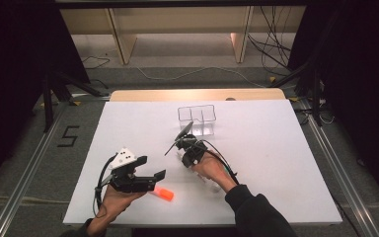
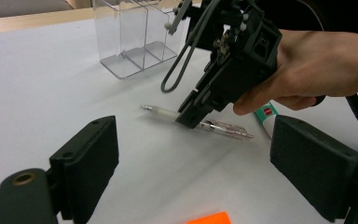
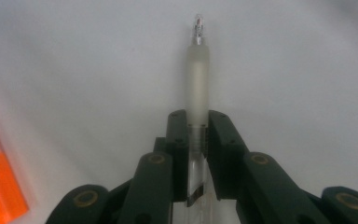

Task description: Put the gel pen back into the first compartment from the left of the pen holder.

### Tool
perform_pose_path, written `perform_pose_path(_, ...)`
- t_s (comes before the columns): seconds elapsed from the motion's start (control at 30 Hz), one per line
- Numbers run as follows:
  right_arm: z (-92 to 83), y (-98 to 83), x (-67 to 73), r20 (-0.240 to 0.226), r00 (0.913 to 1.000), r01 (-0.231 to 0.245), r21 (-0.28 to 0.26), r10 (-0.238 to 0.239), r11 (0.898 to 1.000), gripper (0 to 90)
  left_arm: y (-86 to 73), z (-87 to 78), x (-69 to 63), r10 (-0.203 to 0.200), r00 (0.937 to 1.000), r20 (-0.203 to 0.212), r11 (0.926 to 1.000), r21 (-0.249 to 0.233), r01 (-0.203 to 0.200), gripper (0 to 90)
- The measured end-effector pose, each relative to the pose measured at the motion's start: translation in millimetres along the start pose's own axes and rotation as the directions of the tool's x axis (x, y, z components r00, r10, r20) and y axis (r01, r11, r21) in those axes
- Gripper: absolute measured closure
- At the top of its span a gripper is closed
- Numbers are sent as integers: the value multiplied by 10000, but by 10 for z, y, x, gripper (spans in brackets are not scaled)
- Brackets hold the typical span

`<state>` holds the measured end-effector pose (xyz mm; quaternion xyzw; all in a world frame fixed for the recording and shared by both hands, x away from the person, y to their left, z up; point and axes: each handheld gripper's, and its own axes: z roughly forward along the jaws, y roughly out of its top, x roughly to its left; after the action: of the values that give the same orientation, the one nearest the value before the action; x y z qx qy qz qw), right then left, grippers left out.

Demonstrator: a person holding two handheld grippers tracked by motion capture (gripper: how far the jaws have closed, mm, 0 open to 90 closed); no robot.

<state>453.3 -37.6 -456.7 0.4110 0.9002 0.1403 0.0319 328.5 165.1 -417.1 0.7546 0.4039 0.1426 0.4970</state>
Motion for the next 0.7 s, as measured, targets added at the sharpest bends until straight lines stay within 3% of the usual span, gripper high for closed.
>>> perform_pose_path(0.1, -47, -4, -42, -162, 9998, -74, -334, 69, 9994, 800, 0, -1, 5, 9, 10000, -8, 10000, 1, -9, 148)
perform_pose_path(0.23, -212, -17, -116, -574, 9983, -143, -1632, 50, 9865, 801, 1, 1, -2, -2, 10000, 10, 10000, -1, 2, 148)
perform_pose_path(0.3, -240, -20, -131, -603, 9981, -192, -1837, 83, 9828, 801, 1, 4, -4, -34, 10000, 4, 10000, -34, 34, 149)
perform_pose_path(0.33, -290, -31, -167, -664, 9978, -237, -2312, 85, 9726, 801, 0, 3, 0, -45, 10000, 3, 10000, -36, 45, 148)
perform_pose_path(0.5, -435, -60, -213, -678, 9977, -237, -3614, -9, 9321, 801, -1, 2, 19, -99, 10000, 5, 9998, -153, 99, 148)
perform_pose_path(0.7, -570, -81, -302, -688, 9976, -312, -4976, -36, 8669, 801, -6, -2, 26, -171, 9998, 103, 9989, -432, 175, 148)
